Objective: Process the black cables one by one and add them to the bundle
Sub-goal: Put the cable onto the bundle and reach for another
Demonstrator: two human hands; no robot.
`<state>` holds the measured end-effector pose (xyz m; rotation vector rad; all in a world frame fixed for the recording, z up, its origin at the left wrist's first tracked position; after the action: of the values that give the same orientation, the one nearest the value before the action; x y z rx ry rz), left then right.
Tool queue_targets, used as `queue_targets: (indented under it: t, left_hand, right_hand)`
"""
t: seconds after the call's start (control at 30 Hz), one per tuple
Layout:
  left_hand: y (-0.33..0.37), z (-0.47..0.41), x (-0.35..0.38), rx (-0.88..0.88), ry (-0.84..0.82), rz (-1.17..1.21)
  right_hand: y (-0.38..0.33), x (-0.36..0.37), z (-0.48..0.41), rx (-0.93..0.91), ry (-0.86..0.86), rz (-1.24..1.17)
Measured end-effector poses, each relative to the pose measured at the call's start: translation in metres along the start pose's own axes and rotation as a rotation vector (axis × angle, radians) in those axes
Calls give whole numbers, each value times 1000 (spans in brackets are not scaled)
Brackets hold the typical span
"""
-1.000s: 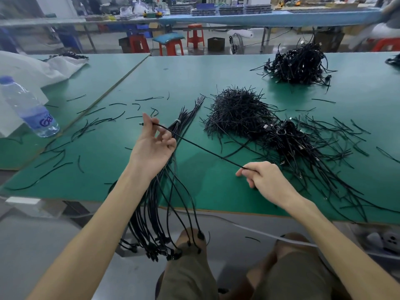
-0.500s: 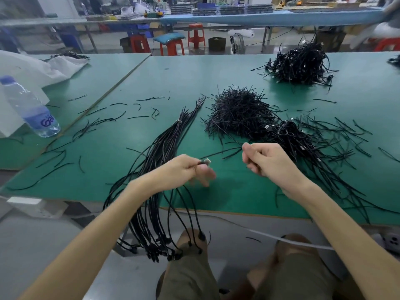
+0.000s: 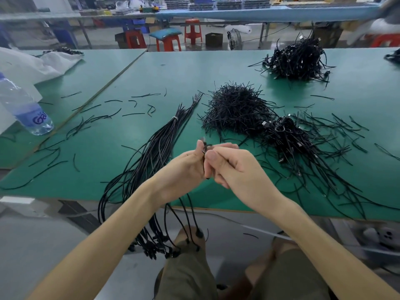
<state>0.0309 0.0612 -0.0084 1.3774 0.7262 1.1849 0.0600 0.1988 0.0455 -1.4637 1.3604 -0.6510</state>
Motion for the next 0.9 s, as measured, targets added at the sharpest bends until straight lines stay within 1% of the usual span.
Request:
queue_targets:
  t: [0.07,0.13,0.2,0.27,0.33,0.4,0.43,0.5,0.53,0.57,0.6,0.63,0.7,0.8,0.83,0.87,0.9]
  left_hand:
    - [5,1,0,57,-29,4]
    - [6,1,1,79,-38,-63]
    - [4,1,2,80,-21,-93]
    - [4,2,2,122,24,-60]
    - [10,1,-1,196,110,16]
    - [18,-1,-2,250,136,142]
    - [22,-2,-2,250,121,238]
    - [30,1,-1,195,95,431]
    - [34,3,0,164,65,476]
    - [37,5,1,150,34,467]
    - [41,8,1,154,11,392]
    - [43,10,1,170,-10,257]
    - [42,17,2,180,-50,-124]
    - [26,21,5,145,-120,-782]
    - [19,19,5,140,-102,-980]
    - [13,15,4,130,-53,-1108]
    - [9,12,3,127,15,-1165]
  right_hand:
    - [4,-2,4,18,-24,28]
    - [10,0,10,44,-68,28]
    - [16,3,15,64,-117,26]
    - [22,6,19,79,-157,22]
    - [29,4,19,112,-162,22]
    - [38,2,18,157,-153,30]
    - [43,1,17,179,-148,35]
    - [52,1,16,215,-133,46]
    - [55,0,14,228,-121,54]
    - [58,-2,12,243,-105,60]
    - [61,-4,10,267,-86,63]
    - [65,-8,7,300,-66,63]
    - [70,-14,0,372,-37,42]
    - [77,-21,-10,432,33,36]
    - [78,-21,-13,435,61,37]
    - [76,-19,-14,428,79,32]
    - [73,-15,-16,408,90,22]
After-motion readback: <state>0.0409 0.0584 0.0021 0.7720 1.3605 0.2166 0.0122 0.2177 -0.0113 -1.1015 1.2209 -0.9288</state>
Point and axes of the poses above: each hand's wrist, its own z-axis away from the middle knuckle, its own x-axis out of the palm, y = z × x, the point moved 4 cm from there along -z, towards the middle knuckle, and after that the axes turned 11 degrees about y, right-handed, at the moved point
